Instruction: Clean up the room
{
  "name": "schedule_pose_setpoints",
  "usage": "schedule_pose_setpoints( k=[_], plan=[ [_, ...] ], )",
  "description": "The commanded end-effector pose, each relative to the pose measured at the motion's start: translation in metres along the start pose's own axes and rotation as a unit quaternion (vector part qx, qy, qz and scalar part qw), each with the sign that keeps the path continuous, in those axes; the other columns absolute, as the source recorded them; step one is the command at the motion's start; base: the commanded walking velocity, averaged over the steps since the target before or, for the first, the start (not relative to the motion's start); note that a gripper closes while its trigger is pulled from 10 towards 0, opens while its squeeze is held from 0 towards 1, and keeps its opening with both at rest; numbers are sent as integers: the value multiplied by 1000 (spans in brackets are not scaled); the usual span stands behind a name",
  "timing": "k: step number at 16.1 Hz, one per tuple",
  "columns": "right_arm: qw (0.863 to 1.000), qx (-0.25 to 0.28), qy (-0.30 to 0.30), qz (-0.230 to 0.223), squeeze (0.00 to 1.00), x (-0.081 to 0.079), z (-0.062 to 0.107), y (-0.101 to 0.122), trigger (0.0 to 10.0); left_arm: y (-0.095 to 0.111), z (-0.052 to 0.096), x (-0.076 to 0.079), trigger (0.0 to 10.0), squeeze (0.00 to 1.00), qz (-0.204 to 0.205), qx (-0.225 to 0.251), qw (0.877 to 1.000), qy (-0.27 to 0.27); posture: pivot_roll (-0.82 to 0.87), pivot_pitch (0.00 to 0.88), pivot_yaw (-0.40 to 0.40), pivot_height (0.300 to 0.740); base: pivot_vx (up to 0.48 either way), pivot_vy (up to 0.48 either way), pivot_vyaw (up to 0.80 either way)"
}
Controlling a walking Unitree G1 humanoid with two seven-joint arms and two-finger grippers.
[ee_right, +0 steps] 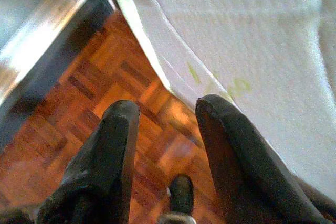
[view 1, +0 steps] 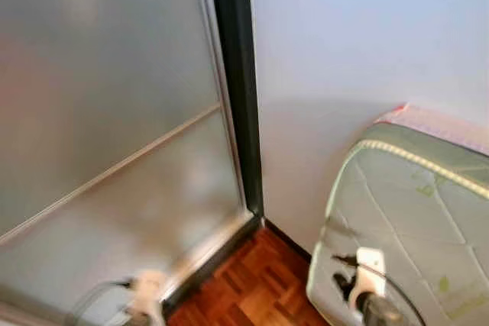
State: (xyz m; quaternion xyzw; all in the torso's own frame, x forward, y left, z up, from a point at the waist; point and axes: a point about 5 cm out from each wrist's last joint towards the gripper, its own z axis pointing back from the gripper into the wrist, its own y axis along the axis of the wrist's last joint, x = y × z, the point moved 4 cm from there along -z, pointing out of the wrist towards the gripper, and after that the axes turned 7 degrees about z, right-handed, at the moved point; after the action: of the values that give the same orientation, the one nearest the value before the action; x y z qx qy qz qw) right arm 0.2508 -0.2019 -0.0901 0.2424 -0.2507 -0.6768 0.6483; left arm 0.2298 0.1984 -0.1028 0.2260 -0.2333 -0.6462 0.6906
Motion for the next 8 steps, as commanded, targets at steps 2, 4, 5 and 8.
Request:
schedule_pose_setpoints(
  k=[2,4,5,8],
  plan=[
    [1000,8,-4,-6,0,4,0,6,10000,21,-3,1,10000,0,-20,16,1000,11,-70,0,87,740,0,0,0],
    [1000,12,-2,-10,0,4,0,7,10000,30,-6,14,10000,0,-7,26,1000,3,-72,0,86,740,0,0,0],
    [1000,12,-2,-7,0,5,0,7,10000,32,-6,19,10000,0,-16,26,1000,1,-72,0,85,740,0,0,0],
    [1000,11,0,-5,0,5,0,7,10000,30,-5,13,10000,0,-11,24,1000,4,-73,0,83,740,0,0,0]
  ],
)
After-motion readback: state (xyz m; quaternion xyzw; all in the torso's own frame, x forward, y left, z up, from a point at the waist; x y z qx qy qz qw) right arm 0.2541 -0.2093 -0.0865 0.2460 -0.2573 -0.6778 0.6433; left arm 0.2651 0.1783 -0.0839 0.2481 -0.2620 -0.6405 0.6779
